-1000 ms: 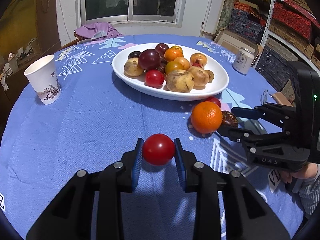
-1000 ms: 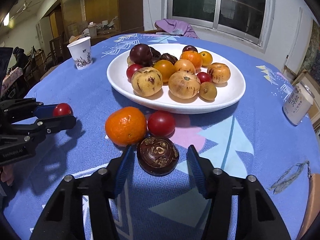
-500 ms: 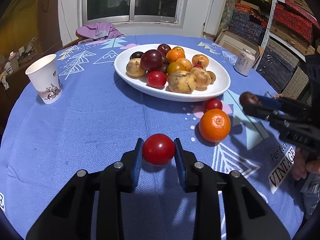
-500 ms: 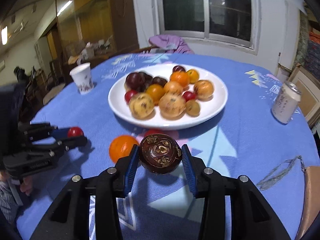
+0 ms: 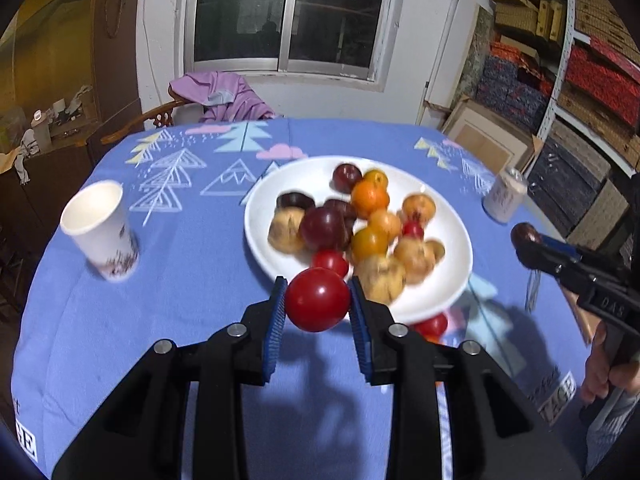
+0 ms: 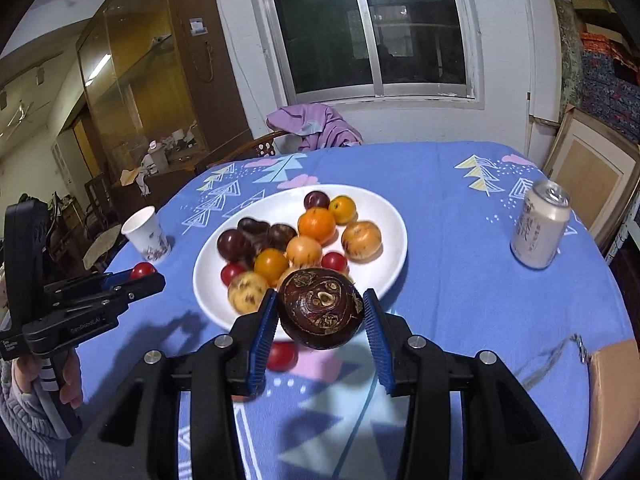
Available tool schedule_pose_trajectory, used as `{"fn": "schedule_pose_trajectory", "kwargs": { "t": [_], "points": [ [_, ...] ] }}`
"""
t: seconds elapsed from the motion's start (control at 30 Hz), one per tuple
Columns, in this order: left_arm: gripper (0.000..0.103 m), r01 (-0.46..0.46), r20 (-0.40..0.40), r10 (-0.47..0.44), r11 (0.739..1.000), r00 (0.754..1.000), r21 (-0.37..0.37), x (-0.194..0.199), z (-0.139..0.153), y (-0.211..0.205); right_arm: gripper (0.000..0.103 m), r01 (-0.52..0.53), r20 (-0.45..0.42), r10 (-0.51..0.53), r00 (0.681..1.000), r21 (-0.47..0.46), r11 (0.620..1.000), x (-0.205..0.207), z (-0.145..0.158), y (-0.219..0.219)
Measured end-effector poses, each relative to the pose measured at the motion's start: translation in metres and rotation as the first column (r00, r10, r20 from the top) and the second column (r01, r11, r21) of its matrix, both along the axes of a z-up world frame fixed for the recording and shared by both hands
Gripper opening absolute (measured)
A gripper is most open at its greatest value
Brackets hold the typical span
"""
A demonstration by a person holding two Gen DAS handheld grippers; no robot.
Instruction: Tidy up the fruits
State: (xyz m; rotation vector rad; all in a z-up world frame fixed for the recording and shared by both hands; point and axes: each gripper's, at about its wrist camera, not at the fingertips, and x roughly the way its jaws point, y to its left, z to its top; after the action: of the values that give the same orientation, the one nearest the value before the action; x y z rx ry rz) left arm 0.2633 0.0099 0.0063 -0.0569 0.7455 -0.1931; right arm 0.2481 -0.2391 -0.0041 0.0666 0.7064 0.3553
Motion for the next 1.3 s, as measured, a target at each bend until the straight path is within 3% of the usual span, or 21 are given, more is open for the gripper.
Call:
{"fn": "schedule_pose_trajectory", "kwargs": {
  "t": [0.17,0.5,0.53,0.6,0.63,0.67,0.7,0.83,0.93,1.03,1.2,1.3],
  "points": [
    [0.030,0.000,-0.018,0.000,1.000,1.000,-0.023,0.044,0.005,-0.019,0.044,0.000,-0.063,0.003,0.998,0.044,0.999,0.041,-0.008,0.011],
    [0.030,-0.002,-0.088,0.003,1.000,0.996,0.005,0.130,-0.006,-0.054,0.044,0.013,-0.113,-0.013,0.994,0.000,1.000,0.086,-0.039,0.027],
    [0.033,-0.004,-0.095,0.005,1.000,0.995,0.008,0.136,-0.009,-0.056,0.044,0.015,-0.116,-0.015,0.993,0.004,1.000,0.087,-0.042,0.026],
    [0.050,-0.010,-0.101,0.011,1.000,0.995,0.012,0.143,-0.014,-0.057,0.046,0.018,-0.113,-0.016,0.993,0.015,1.000,0.089,-0.044,0.025],
    [0.065,-0.017,-0.099,0.018,1.000,0.995,0.017,0.145,-0.015,-0.058,0.048,0.023,-0.110,-0.020,0.994,0.020,1.000,0.089,-0.045,0.023],
    [0.072,-0.027,-0.091,0.028,0.999,0.995,0.019,0.146,-0.016,-0.057,0.059,0.033,-0.106,-0.030,0.994,0.029,0.999,0.088,-0.044,0.021],
    [0.072,-0.035,-0.082,0.036,0.999,0.996,0.009,0.144,-0.015,-0.056,0.065,0.042,-0.099,-0.038,0.994,0.038,0.998,0.086,-0.042,0.018],
    [0.072,-0.038,-0.050,0.036,0.999,0.998,-0.038,0.122,0.001,-0.041,0.065,0.057,-0.075,-0.052,0.996,0.069,0.996,0.074,-0.029,0.007],
    [0.079,-0.054,-0.011,0.053,0.997,0.999,-0.062,0.090,0.015,-0.023,0.067,0.068,-0.061,-0.062,0.996,0.100,0.993,0.057,-0.018,-0.002],
    [0.085,-0.076,0.020,0.078,0.994,0.997,-0.083,0.047,0.019,-0.005,0.076,0.098,-0.044,-0.092,0.995,0.142,0.985,0.033,-0.012,-0.014],
    [0.085,-0.089,-0.003,0.089,0.986,0.996,-0.141,-0.016,-0.005,0.012,0.083,0.146,-0.054,-0.138,0.989,0.212,0.966,-0.008,-0.017,-0.035],
    [0.085,-0.068,-0.018,0.066,0.989,0.998,-0.131,-0.042,-0.023,0.002,0.085,0.166,-0.061,-0.156,0.986,0.225,0.960,-0.026,-0.027,-0.042]
  ]
}}
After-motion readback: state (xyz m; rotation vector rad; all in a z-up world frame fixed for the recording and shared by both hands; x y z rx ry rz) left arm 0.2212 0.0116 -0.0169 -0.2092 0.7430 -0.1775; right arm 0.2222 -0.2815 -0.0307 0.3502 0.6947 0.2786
